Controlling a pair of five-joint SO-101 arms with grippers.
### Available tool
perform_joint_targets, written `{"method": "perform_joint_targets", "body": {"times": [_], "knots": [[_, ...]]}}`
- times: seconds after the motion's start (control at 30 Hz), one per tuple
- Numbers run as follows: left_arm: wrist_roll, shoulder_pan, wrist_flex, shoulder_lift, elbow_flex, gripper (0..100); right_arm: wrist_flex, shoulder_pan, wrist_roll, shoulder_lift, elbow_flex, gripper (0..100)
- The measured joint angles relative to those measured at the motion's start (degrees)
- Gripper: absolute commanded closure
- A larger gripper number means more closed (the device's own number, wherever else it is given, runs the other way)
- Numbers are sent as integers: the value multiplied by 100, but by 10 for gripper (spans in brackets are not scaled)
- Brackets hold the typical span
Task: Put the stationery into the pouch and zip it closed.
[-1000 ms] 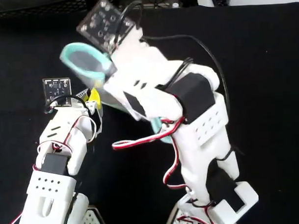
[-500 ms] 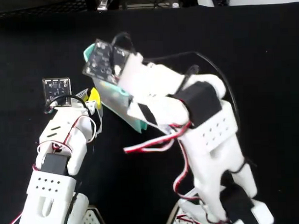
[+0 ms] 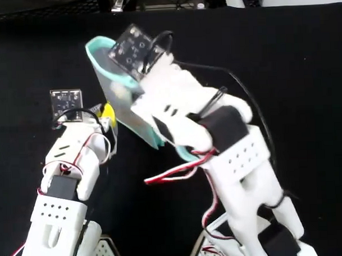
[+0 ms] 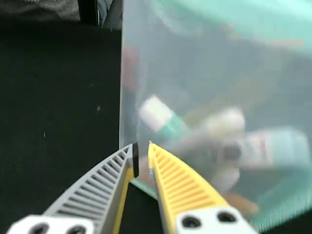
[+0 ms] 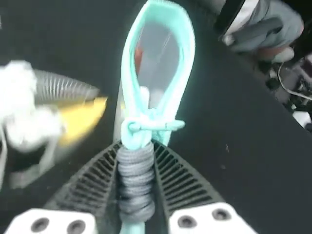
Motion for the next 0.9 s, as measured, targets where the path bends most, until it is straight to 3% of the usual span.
{"method": "perform_joint_targets", "body": {"times": [0.23,0.37,0.43,0.7,0.9], "knots": [[0,870,967,-1407,9,914,-343,-202,-211,176,-70,985],[0,993,1002,-2409,299,751,-149,-185,-211,299,-334,985],[0,1046,1011,-2699,413,717,-18,-193,-211,308,-413,985],[360,1178,976,-2488,466,727,149,-193,-202,308,-501,985],[281,1020,220,-1556,492,729,149,-149,-202,308,-501,985]]}}
